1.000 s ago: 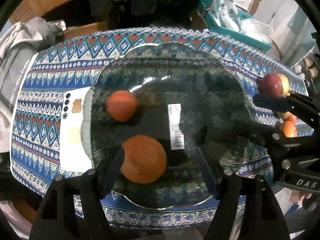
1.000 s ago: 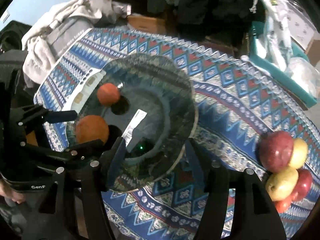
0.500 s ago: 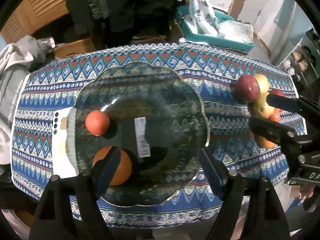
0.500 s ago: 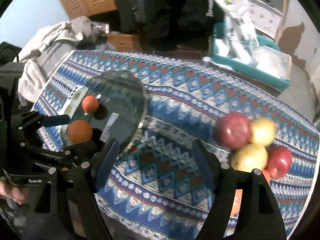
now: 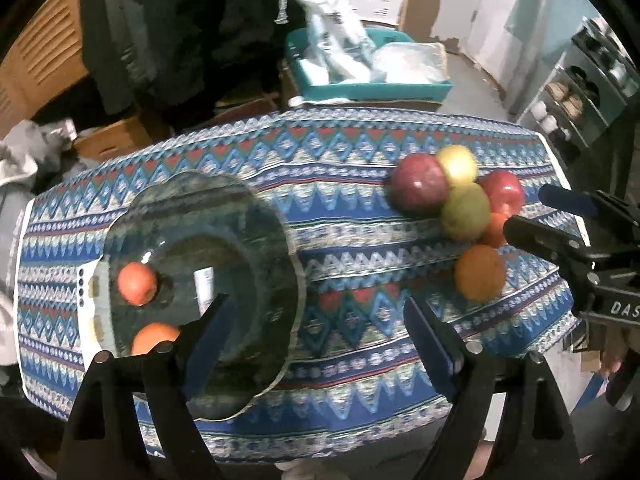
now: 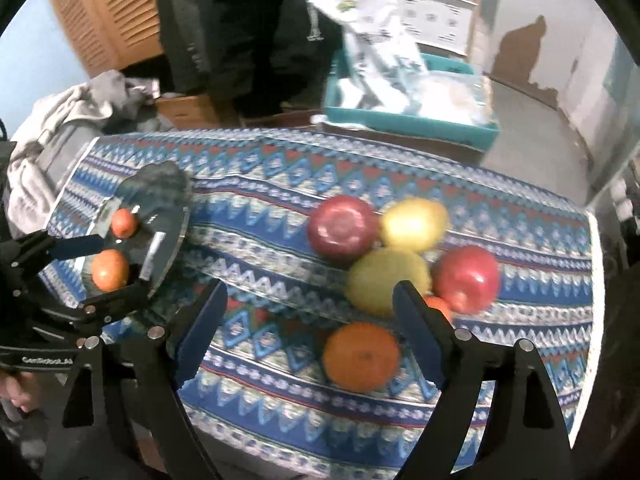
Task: Organize fruits
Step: 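Move both open tools back from the plate toward the fruit pile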
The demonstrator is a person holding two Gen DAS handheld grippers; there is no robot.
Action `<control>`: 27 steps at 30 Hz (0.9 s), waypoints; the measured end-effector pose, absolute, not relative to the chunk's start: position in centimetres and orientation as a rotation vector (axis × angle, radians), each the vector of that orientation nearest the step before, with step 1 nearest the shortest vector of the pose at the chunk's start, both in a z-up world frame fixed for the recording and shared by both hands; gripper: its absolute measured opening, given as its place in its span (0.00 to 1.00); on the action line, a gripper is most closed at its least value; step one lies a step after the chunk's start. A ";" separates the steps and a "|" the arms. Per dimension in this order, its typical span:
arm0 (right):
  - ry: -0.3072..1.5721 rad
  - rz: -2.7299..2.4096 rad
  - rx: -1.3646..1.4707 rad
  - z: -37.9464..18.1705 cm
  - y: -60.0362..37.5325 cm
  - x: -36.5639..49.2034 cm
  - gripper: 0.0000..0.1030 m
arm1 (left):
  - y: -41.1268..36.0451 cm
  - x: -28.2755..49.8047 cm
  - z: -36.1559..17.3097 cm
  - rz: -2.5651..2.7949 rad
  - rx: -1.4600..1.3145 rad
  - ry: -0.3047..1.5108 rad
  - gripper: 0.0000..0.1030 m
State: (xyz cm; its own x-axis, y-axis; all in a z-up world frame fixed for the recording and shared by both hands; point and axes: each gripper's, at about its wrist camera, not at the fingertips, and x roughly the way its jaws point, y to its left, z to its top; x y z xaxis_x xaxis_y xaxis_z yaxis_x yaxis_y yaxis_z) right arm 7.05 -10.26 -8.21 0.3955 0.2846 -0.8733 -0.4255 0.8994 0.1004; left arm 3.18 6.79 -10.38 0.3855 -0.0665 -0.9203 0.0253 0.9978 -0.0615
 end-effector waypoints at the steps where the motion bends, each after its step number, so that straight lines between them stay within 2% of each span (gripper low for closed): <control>1: 1.071 0.439 -0.147 -8.1 -11.0 7.0 0.82 | 6.1 3.3 -10.3 -0.068 -0.033 1.170 0.85; 16: 1.070 0.323 -0.115 -8.9 -18.9 6.4 0.84 | -2.0 4.8 -10.9 -0.186 0.036 1.184 0.85; 27: 1.130 0.243 -0.062 -11.6 -23.8 7.0 0.84 | -6.9 6.2 -13.6 -0.251 0.066 1.236 0.85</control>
State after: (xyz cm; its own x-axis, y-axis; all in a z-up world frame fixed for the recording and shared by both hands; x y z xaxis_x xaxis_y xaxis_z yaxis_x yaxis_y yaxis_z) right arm 7.04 -23.78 -11.63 0.4029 0.1610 -0.9010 -0.2241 0.9718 0.0734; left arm 6.17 -6.88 -13.63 0.3053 -0.1538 -0.9397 0.2254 0.9705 -0.0856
